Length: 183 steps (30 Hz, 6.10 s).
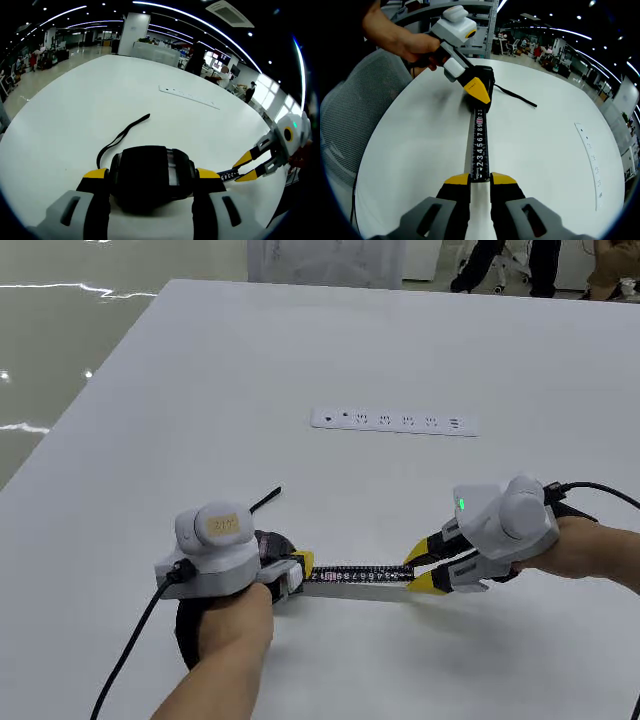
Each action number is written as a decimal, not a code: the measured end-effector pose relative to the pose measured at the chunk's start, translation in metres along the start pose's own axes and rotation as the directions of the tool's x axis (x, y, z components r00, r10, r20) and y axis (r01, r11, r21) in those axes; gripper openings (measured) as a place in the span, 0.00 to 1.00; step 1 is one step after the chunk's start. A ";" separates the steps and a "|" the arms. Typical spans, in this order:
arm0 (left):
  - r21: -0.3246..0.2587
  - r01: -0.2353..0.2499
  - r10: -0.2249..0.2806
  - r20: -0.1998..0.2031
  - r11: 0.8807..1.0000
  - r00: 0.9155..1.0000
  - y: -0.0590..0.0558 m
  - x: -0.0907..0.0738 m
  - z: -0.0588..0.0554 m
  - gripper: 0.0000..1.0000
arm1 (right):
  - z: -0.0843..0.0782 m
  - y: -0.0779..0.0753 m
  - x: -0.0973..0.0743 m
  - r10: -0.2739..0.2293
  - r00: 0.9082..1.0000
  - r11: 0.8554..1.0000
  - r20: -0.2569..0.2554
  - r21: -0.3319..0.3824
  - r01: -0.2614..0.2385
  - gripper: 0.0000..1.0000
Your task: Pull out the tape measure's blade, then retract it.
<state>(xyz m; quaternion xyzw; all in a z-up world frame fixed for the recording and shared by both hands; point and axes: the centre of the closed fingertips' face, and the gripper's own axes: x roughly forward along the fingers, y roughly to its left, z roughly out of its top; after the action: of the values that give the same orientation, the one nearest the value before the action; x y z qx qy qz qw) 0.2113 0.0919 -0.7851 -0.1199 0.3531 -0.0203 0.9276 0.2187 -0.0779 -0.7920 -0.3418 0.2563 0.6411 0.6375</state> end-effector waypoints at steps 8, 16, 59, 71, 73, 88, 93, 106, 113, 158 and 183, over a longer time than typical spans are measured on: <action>0.001 0.001 -0.001 -0.001 1.000 1.000 0.001 0.003 0.000 0.63 | 0.003 0.001 0.003 0.004 1.000 1.000 0.003 -0.002 -0.004 0.14; 0.003 0.001 -0.001 -0.002 1.000 1.000 0.001 0.002 0.000 0.63 | 0.004 -0.001 0.006 0.004 1.000 1.000 0.002 -0.003 -0.004 0.14; -0.004 0.007 -0.007 0.000 1.000 1.000 0.000 0.000 0.001 0.63 | 0.022 0.000 0.019 0.017 1.000 1.000 0.015 -0.025 -0.016 0.14; -0.005 0.011 -0.011 0.001 1.000 1.000 0.000 0.000 0.001 0.63 | 0.026 0.000 0.025 0.020 1.000 0.999 0.019 -0.027 -0.020 0.14; -0.005 0.011 -0.011 0.001 1.000 1.000 0.000 0.001 0.001 0.63 | 0.026 -0.001 0.026 0.021 1.000 0.999 0.020 -0.028 -0.020 0.14; -0.003 0.011 -0.011 0.000 1.000 1.000 0.001 0.003 0.000 0.63 | 0.033 0.000 0.033 0.023 0.999 0.999 0.025 -0.029 -0.023 0.14; -0.004 0.012 -0.012 0.000 1.000 1.000 0.002 0.004 0.000 0.63 | 0.036 0.000 0.036 0.024 0.999 0.999 0.027 -0.031 -0.023 0.14; -0.001 0.013 -0.013 -0.003 1.000 1.000 0.002 0.005 0.000 0.63 | 0.042 0.001 0.042 0.026 0.999 0.999 0.032 -0.032 -0.025 0.14; -0.001 0.015 -0.015 -0.003 1.000 1.000 0.002 0.005 0.000 0.63 | 0.045 0.001 0.046 0.026 0.999 0.999 0.037 -0.030 -0.025 0.14; -0.008 0.024 -0.024 -0.007 1.000 1.000 0.001 0.003 0.000 0.63 | 0.073 0.006 0.072 0.039 0.998 0.999 0.053 -0.037 -0.037 0.14; -0.002 0.023 -0.023 -0.011 1.000 1.000 0.000 0.003 0.000 0.63 | 0.080 0.005 0.083 0.036 0.998 0.999 0.056 -0.035 -0.034 0.14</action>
<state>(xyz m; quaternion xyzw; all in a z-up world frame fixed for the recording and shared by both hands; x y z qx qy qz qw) 0.2136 0.0915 -0.7874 -0.1245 0.3567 -0.0313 0.9254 0.2089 0.0362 -0.8048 -0.3299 0.2331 0.6660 0.6270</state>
